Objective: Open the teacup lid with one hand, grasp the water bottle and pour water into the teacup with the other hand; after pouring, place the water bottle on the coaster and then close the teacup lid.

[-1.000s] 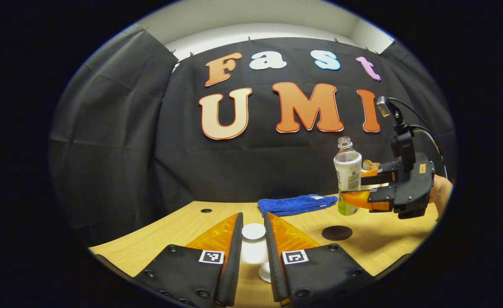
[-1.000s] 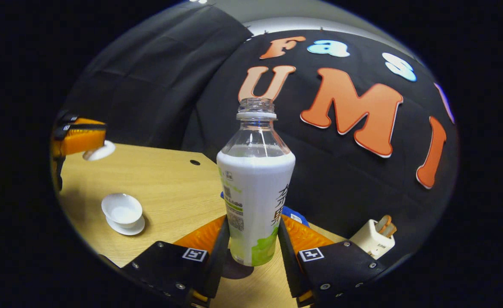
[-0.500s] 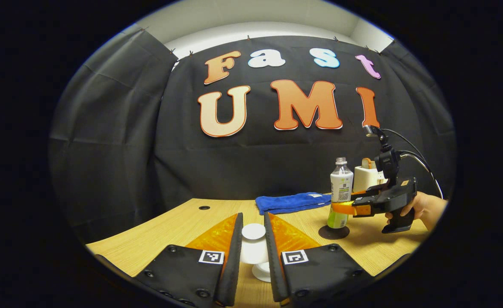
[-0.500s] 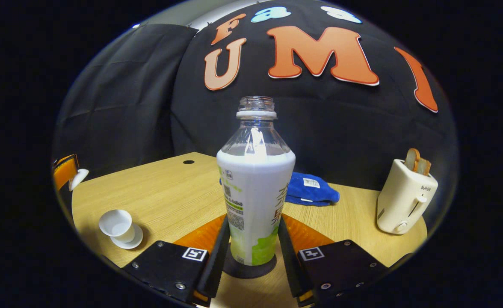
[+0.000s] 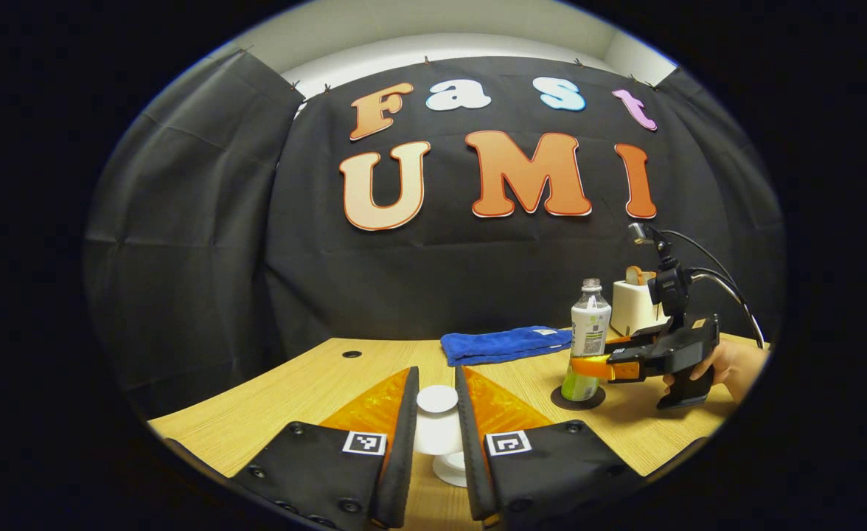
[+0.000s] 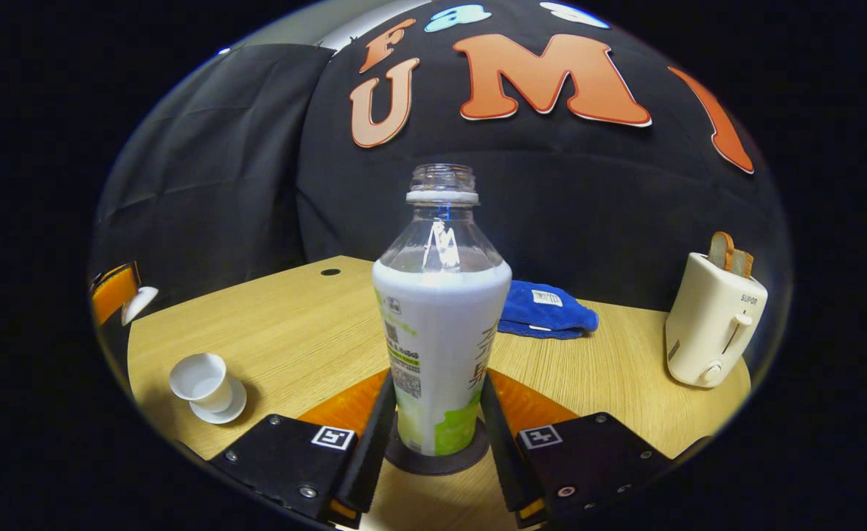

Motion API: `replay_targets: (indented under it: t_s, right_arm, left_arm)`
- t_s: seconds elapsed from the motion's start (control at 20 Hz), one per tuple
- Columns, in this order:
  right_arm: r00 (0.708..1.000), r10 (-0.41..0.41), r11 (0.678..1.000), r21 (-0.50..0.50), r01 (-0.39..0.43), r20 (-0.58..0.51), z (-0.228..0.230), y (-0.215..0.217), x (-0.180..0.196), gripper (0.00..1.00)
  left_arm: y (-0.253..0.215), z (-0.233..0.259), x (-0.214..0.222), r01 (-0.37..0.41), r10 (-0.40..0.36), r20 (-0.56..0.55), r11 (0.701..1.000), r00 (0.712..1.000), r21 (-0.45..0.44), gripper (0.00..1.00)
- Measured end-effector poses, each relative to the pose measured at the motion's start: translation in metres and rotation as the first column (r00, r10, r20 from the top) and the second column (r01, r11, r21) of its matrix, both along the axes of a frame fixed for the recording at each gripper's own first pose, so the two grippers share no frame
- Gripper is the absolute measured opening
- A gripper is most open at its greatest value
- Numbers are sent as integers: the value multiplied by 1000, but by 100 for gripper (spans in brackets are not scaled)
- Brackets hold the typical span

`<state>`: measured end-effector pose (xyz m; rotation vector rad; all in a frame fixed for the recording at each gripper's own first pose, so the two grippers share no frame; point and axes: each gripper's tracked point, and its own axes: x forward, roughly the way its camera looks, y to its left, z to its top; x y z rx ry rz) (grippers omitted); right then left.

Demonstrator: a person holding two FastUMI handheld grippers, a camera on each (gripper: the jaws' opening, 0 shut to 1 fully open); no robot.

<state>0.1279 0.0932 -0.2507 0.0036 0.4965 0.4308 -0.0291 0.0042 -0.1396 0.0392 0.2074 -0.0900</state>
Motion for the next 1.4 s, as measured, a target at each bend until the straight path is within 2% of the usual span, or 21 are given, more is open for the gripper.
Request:
replay_targets:
  t_s: [0.1, 0.15, 0.25, 0.45, 0.65, 0.8, 0.9, 0.95, 1.15, 1.2, 1.35, 1.4]
  right_arm:
    - [1000, 11, 1000, -4, -11, 5, 0, -1, -3, 69]
    - [1000, 13, 1000, -7, -13, 13, 3, -2, -3, 74]
    - [999, 19, 1000, 4, -19, 32, 12, -3, -10, 81]
    - [996, 50, 998, 31, -52, 75, 34, -7, -26, 88]
    - [990, 40, 999, 2, -41, 136, 58, -17, -39, 89]
    - [986, 23, 999, 22, -27, 168, 75, -23, -51, 89]
    - [982, -4, 999, 33, -3, 186, 85, -30, -57, 89]
    - [980, -17, 999, 36, 10, 196, 90, -35, -60, 89]
    - [971, -61, 998, 41, 53, 230, 107, -47, -71, 89]
    - [968, -75, 997, 44, 66, 240, 111, -51, -73, 89]
    - [953, -134, 991, 38, 129, 273, 124, -66, -77, 89]
    - [945, -152, 988, 25, 151, 288, 143, -59, -75, 89]
  left_arm:
    - [-8, -8, 4, 17, -17, -15, 1000, 1000, -19, 35]
    - [-11, -13, 6, 23, -24, -30, 999, 999, -31, 32]
    - [-17, -26, 10, 29, -32, -57, 999, 998, -44, 35]
    - [-26, -53, 12, 51, -54, -113, 998, 992, -26, 35]
    - [-26, -77, 13, 44, -48, -162, 999, 986, -25, 35]
    - [-27, -85, 12, 41, -45, -180, 999, 983, -27, 33]
    - [-31, -90, 11, 59, -62, -194, 998, 979, -22, 35]
    - [-33, -92, 11, 65, -67, -198, 998, 978, -16, 33]
    - [-32, -92, 10, 68, -63, -207, 998, 976, 18, 36]
    - [-32, -89, 10, 69, -63, -197, 997, 978, 19, 34]
    - [-31, -73, 10, 60, -55, -161, 998, 985, 30, 60]
    - [-30, -68, 11, 54, -47, -154, 998, 987, 42, 64]
